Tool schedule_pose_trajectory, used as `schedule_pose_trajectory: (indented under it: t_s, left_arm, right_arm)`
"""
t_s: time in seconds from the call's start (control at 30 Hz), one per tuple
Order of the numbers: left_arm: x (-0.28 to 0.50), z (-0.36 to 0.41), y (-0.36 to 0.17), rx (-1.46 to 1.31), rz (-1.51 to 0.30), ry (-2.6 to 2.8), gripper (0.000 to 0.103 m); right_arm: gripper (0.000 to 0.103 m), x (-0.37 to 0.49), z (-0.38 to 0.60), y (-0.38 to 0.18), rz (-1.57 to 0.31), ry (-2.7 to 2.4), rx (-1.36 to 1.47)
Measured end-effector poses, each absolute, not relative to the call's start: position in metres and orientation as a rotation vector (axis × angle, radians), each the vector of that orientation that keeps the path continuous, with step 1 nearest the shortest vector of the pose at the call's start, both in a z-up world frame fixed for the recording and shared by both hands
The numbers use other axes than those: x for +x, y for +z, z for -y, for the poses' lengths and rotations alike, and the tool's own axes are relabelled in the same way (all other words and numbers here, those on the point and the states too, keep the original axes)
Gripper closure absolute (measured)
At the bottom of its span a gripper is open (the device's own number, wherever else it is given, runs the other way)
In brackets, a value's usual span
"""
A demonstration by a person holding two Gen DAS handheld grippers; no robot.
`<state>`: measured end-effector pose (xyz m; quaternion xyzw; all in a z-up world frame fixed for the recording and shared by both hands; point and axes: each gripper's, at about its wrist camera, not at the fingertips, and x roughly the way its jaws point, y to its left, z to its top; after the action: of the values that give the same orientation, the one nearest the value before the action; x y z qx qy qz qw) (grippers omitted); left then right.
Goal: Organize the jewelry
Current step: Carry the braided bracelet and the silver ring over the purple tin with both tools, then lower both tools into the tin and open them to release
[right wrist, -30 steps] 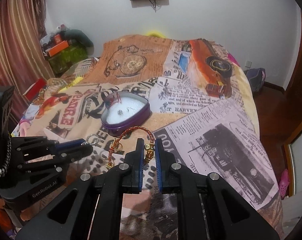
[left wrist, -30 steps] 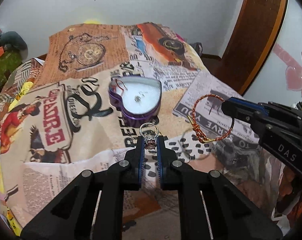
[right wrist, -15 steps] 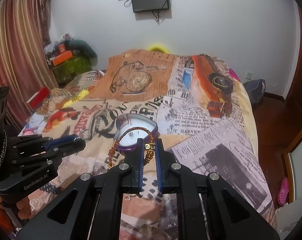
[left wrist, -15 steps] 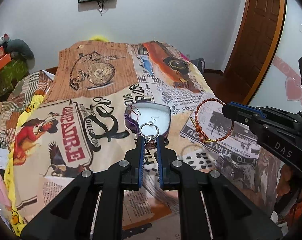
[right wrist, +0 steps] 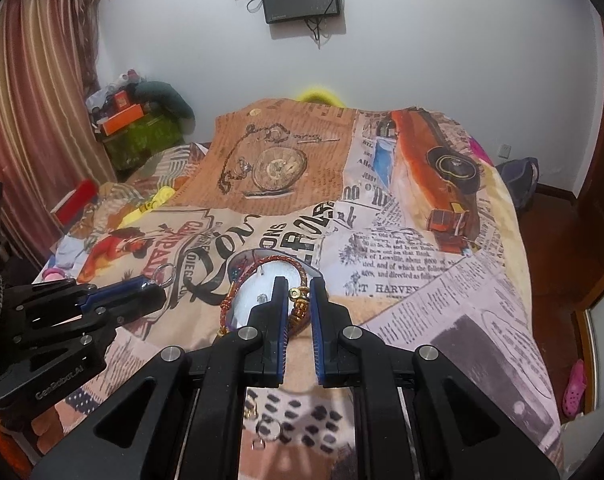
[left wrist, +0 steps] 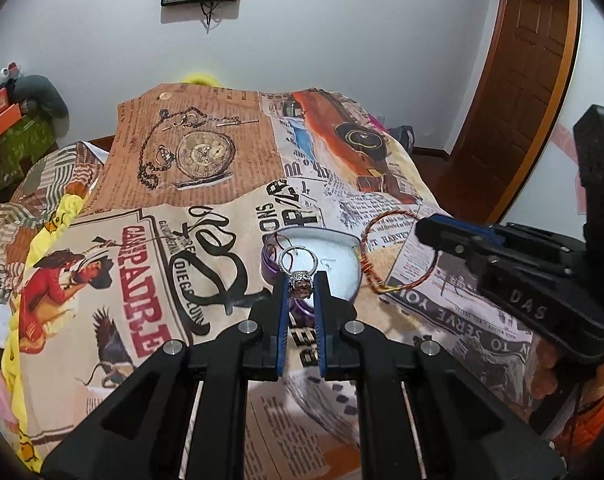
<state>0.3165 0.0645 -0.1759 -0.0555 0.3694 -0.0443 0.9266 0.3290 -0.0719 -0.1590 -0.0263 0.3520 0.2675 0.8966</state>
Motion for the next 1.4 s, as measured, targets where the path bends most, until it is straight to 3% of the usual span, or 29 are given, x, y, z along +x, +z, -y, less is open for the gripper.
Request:
schedule_pose_trajectory:
  t_s: [0.8, 1.4]
  left_arm:
    - [0.377, -0.064, -0.221, -0.142, -0.833, -0.141, 0.093]
    - [0.398, -0.057, -0.233, -0.139, -0.87, -0.134, 0.093]
  right_arm:
    - [0.094, 0.386, 0.049, -0.207, -0.891, 0.633, -0.047]
    - [0.093, 0.391, 0.047, -0.208, -0.914, 0.677, -0.127]
